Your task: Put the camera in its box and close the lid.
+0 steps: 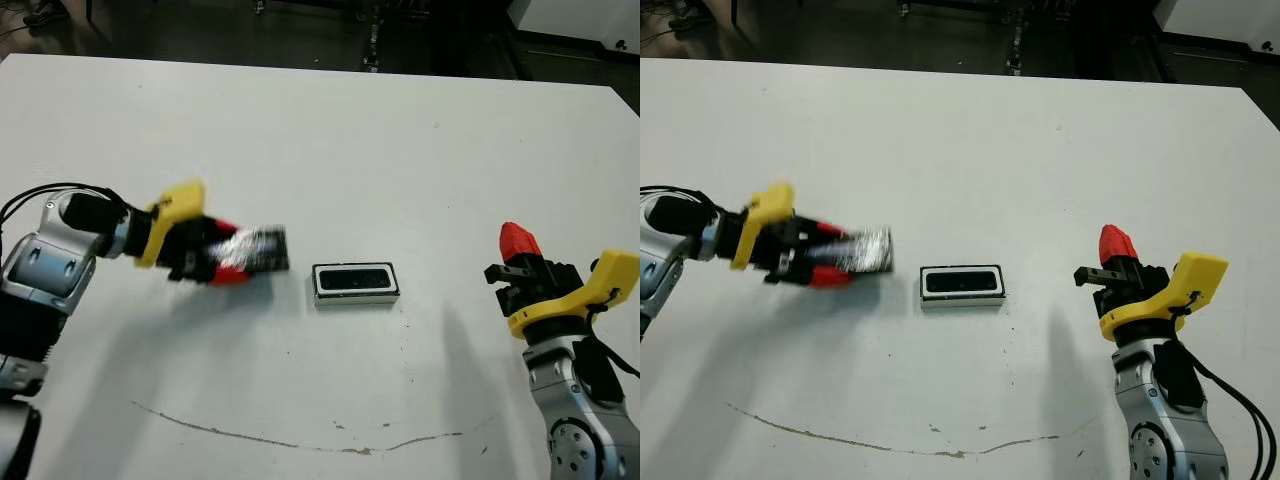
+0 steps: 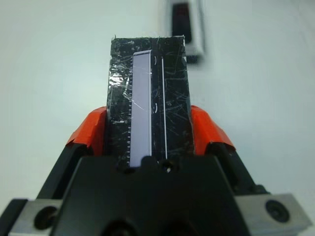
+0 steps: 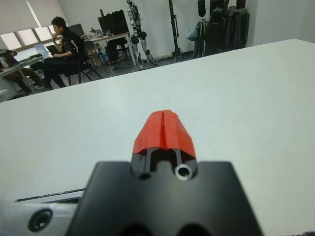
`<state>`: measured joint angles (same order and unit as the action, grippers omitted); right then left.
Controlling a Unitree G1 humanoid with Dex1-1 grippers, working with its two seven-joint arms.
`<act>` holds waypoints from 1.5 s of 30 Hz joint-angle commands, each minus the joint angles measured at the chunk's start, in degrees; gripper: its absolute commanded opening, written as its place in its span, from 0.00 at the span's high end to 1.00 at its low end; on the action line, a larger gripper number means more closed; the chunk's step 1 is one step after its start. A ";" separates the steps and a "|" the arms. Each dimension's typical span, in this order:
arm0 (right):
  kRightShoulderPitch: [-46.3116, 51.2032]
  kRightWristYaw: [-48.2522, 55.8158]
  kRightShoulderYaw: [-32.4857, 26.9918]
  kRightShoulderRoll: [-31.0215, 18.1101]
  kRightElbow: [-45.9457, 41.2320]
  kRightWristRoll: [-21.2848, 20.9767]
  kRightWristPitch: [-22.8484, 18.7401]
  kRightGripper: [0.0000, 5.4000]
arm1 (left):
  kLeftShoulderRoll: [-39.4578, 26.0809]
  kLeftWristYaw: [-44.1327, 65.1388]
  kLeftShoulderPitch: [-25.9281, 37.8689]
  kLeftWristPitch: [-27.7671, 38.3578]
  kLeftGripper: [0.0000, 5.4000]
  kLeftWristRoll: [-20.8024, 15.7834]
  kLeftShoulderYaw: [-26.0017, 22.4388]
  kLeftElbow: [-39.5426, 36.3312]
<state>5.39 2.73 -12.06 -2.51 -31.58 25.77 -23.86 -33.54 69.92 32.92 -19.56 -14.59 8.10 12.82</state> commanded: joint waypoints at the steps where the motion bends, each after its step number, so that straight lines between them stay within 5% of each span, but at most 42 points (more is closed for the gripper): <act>1: 0.20 -0.16 0.10 -0.29 0.26 -0.13 0.30 1.00 | 2.59 -3.89 -1.82 -2.30 0.41 -2.11 -1.93 -1.39; 12: 0.26 -0.39 0.27 -0.27 0.16 0.30 -0.13 1.00 | 6.01 -17.45 -6.26 -22.20 0.41 -5.67 -1.01 -14.66; 21: 0.29 -0.62 0.54 -0.35 0.17 0.29 -0.26 1.00 | 5.94 -16.01 -6.46 -25.49 0.41 -7.36 2.86 -15.47; 32: 0.58 -0.48 0.80 -0.59 0.33 -0.17 0.34 1.00 | 8.25 -16.06 -6.74 -24.61 0.41 -7.03 5.60 -13.11; 45: 1.28 0.14 0.56 -0.71 0.25 -0.16 0.85 1.00 | 12.98 -11.82 -6.68 -9.63 0.41 -3.30 10.32 -2.91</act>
<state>5.90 2.69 -11.10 -2.61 -31.67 25.85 -23.85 -20.86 57.04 26.93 -29.33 -19.38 16.73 7.79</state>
